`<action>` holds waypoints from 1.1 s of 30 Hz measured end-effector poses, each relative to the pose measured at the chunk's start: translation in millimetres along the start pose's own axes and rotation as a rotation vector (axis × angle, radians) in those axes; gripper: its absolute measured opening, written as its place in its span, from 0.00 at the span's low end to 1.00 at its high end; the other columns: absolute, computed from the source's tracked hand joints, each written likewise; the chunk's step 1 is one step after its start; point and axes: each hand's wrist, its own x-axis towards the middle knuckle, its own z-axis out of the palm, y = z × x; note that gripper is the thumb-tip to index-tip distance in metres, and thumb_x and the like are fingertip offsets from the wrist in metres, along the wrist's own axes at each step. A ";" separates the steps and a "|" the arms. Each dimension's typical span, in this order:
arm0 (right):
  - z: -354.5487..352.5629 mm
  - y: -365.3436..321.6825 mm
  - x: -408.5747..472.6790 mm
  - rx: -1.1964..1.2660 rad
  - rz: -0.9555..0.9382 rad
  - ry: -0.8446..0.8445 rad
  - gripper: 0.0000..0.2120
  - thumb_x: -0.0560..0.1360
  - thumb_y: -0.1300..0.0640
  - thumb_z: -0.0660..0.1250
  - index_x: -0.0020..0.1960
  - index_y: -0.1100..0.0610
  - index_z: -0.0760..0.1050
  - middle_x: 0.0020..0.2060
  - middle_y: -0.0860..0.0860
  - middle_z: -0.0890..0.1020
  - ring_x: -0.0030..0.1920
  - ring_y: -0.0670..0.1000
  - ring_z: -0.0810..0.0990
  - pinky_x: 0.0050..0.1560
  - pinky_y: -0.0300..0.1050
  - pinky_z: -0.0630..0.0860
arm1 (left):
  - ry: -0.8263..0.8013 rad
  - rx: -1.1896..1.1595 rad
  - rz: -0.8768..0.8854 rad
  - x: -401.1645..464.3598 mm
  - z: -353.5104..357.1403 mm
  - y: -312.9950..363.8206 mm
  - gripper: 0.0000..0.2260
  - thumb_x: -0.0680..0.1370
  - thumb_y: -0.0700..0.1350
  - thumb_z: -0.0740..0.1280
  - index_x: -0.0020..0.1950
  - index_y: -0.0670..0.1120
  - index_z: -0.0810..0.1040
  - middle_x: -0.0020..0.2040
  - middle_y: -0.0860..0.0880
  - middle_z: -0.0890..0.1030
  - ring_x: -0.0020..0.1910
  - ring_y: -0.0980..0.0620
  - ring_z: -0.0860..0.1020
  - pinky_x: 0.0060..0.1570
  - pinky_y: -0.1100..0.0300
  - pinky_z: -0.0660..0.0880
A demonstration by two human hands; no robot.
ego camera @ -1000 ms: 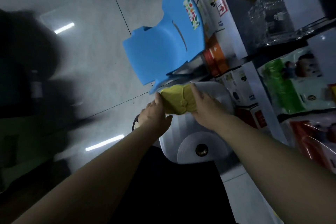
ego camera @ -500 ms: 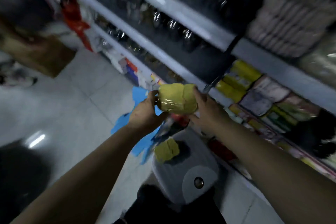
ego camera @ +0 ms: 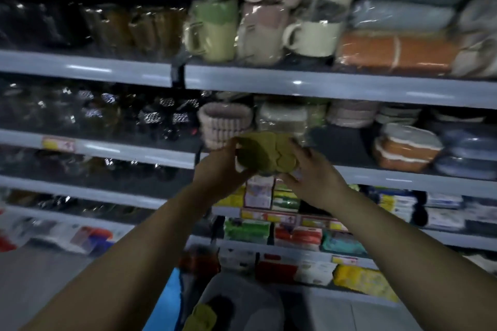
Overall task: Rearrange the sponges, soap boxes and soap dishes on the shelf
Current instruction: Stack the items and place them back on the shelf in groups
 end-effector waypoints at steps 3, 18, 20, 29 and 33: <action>-19.0 47.4 -14.1 0.056 0.041 0.112 0.35 0.74 0.48 0.67 0.75 0.56 0.57 0.56 0.61 0.74 0.57 0.62 0.75 0.51 0.49 0.75 | -0.025 0.033 0.113 24.4 26.9 47.1 0.31 0.71 0.61 0.69 0.68 0.53 0.62 0.55 0.47 0.82 0.53 0.43 0.80 0.47 0.49 0.79; -27.2 188.6 31.2 0.110 0.183 0.094 0.31 0.75 0.56 0.66 0.75 0.58 0.58 0.48 0.62 0.80 0.44 0.60 0.80 0.44 0.40 0.68 | -0.167 -0.073 0.114 113.5 144.2 124.6 0.13 0.79 0.47 0.64 0.64 0.50 0.77 0.56 0.43 0.81 0.54 0.44 0.80 0.53 0.48 0.78; -17.8 197.2 42.0 0.079 0.171 0.078 0.31 0.75 0.56 0.66 0.75 0.56 0.58 0.54 0.63 0.79 0.46 0.62 0.80 0.45 0.42 0.71 | -0.187 -0.052 0.073 118.5 151.2 122.2 0.13 0.79 0.46 0.64 0.63 0.49 0.77 0.56 0.41 0.81 0.55 0.41 0.79 0.53 0.47 0.78; 1.8 212.1 60.7 0.018 0.140 -0.044 0.35 0.73 0.53 0.63 0.76 0.49 0.52 0.60 0.63 0.78 0.56 0.66 0.78 0.55 0.56 0.77 | -0.291 0.193 -0.029 121.4 164.8 124.8 0.13 0.78 0.43 0.63 0.63 0.47 0.73 0.58 0.43 0.78 0.56 0.41 0.78 0.51 0.48 0.78; -6.2 208.2 55.7 -0.045 0.177 -0.096 0.35 0.74 0.52 0.64 0.76 0.51 0.51 0.66 0.64 0.71 0.61 0.66 0.74 0.58 0.54 0.75 | -0.269 0.165 0.034 110.1 158.8 126.2 0.22 0.78 0.46 0.63 0.72 0.50 0.63 0.68 0.45 0.69 0.57 0.43 0.77 0.48 0.51 0.78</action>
